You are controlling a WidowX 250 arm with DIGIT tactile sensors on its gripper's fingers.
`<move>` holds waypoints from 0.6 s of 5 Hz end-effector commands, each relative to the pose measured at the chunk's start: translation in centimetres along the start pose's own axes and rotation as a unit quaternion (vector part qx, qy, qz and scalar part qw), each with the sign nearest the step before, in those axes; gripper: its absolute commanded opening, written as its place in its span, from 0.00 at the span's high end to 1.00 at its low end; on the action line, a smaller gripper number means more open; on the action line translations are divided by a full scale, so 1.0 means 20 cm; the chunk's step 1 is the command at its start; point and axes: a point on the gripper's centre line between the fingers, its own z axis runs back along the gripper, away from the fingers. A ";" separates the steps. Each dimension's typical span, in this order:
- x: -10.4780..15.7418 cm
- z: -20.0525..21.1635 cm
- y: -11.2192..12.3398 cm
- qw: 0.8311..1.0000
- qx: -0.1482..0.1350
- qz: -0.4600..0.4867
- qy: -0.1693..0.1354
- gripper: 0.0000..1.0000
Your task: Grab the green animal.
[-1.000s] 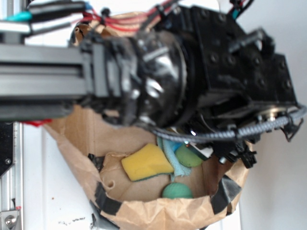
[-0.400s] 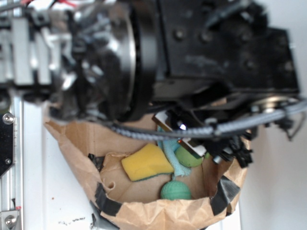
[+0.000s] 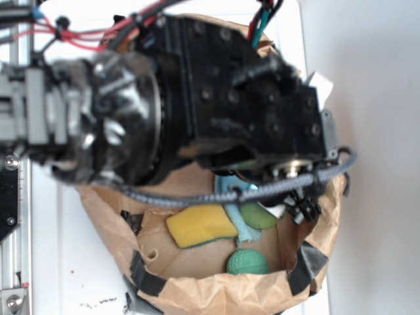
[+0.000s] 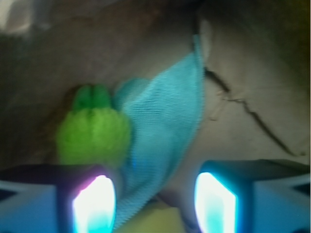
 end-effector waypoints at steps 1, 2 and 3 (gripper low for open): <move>0.00 0.06 -0.06 0.996 -0.072 -0.052 -0.024 0.00; -0.05 0.11 -0.06 0.991 -0.096 -0.087 -0.017 0.00; -0.06 0.16 -0.06 0.991 -0.100 -0.092 -0.006 0.00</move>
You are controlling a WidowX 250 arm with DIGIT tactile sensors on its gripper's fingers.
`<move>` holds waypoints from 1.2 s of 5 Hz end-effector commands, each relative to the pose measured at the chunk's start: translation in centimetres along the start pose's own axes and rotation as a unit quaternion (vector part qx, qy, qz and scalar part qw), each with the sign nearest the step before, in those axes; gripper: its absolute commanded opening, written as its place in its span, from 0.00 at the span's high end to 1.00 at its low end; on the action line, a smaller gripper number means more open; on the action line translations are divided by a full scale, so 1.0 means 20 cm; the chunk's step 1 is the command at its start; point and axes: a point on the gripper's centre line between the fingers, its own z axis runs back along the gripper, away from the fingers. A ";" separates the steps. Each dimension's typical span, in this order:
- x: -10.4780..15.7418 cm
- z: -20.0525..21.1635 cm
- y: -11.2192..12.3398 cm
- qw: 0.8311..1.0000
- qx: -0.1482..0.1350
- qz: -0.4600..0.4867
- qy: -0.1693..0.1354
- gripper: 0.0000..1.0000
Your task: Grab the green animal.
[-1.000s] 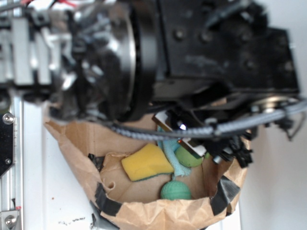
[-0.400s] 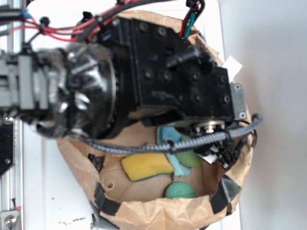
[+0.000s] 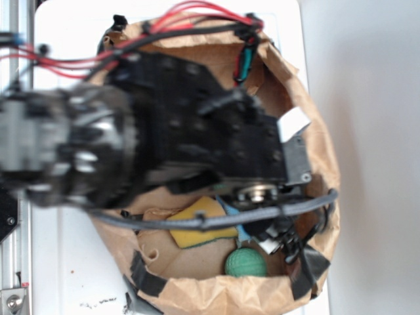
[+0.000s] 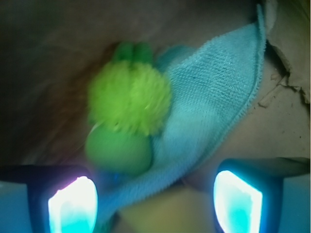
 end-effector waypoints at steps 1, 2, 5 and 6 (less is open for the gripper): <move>0.06 0.12 -0.03 0.999 -0.027 -0.015 -0.031 0.00; 0.08 0.08 -0.06 0.999 -0.021 -0.009 -0.040 0.00; 0.10 -0.21 -0.16 0.996 0.043 -0.018 -0.075 0.00; 0.11 -0.26 -0.16 0.995 0.058 -0.015 -0.076 0.00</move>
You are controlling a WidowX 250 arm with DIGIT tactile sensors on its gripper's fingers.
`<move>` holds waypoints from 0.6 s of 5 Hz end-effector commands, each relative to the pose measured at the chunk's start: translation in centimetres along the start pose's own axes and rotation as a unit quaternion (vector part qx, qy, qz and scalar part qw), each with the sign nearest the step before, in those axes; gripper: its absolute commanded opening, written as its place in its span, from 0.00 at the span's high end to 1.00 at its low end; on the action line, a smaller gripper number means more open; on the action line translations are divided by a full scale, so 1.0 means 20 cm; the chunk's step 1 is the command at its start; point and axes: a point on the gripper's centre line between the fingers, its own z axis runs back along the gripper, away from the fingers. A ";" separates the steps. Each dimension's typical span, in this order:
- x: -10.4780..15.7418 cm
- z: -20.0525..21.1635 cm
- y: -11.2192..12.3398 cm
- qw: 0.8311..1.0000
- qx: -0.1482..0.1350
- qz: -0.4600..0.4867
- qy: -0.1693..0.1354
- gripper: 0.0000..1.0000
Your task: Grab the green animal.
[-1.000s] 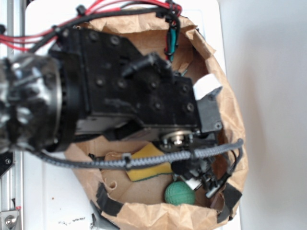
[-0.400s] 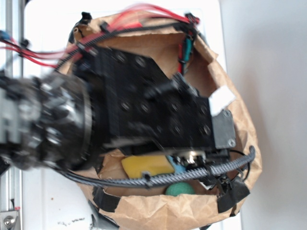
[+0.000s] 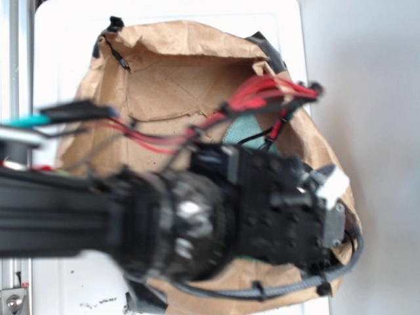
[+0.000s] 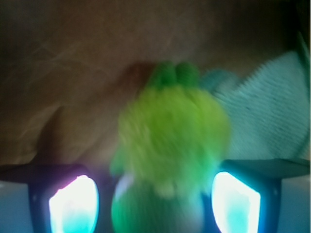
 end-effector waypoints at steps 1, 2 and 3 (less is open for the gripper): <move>0.07 0.05 -0.05 1.000 -0.014 -0.001 -0.013 1.00; 0.09 0.11 -0.03 1.000 -0.023 0.003 -0.003 1.00; 0.11 0.18 -0.01 1.000 -0.028 0.002 0.008 1.00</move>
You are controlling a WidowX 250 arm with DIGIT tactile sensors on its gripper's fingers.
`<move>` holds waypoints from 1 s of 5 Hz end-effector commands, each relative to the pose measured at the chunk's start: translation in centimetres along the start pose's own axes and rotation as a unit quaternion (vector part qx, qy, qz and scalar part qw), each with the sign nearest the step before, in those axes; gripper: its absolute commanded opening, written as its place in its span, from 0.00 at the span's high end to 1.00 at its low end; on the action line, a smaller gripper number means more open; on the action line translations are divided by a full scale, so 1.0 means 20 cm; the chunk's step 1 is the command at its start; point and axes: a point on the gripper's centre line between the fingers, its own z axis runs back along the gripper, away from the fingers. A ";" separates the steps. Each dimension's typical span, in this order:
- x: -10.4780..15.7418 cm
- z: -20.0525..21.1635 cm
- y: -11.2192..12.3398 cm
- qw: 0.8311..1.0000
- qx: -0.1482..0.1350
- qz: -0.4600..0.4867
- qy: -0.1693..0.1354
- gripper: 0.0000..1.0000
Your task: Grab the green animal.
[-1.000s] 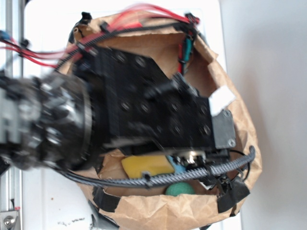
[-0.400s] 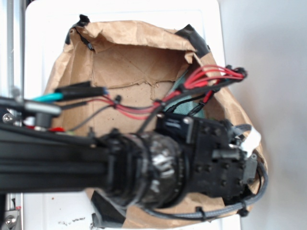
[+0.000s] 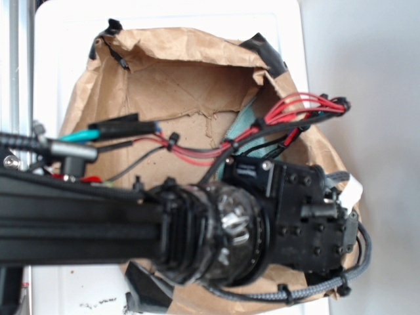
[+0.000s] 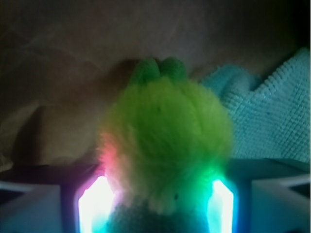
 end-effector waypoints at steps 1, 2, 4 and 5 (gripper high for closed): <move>0.13 0.31 0.02 0.999 -0.046 -0.003 -0.013 1.00; 0.15 0.42 0.05 0.999 -0.036 0.001 0.003 1.00; 0.18 0.57 0.12 1.000 -0.011 0.002 0.023 1.00; 0.18 0.65 0.23 1.000 0.012 0.011 0.007 1.00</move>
